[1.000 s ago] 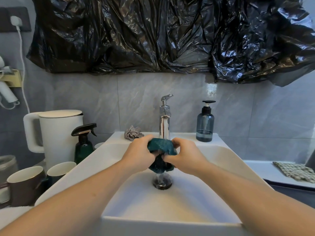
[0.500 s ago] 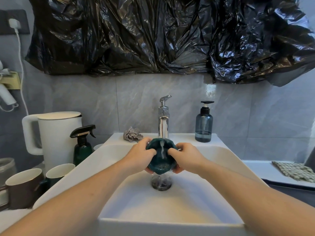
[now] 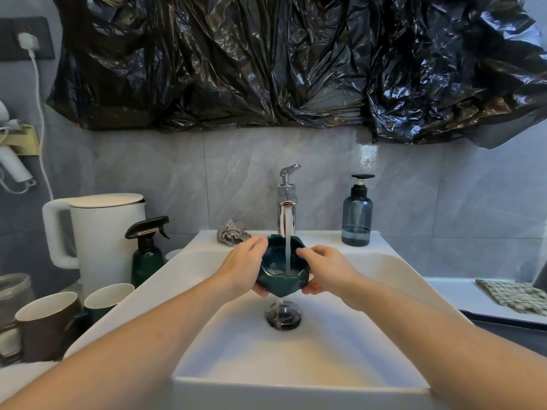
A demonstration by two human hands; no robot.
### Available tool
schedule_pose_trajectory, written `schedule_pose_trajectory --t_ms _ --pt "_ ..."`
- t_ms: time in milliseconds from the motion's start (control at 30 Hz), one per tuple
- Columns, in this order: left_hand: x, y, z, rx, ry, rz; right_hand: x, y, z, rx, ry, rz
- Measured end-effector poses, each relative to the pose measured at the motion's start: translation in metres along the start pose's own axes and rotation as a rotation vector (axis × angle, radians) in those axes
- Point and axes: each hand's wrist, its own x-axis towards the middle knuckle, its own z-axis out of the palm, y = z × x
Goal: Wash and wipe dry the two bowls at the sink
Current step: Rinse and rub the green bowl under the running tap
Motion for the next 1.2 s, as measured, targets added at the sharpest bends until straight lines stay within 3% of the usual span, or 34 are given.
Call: schedule_pose_trajectory --t_ms 333,1200 --pt "0.0034 -0.0004 0.0022 -0.103 -0.033 -0.115 0.0020 0.0043 -0.0023 -0.153 0.043 -0.020" --pt "0.0028 -0.0019 0.0046 0.009 -0.078 -0.179 -0.0037 -0.0021 -0.0007 -0.231 0.060 0.042"
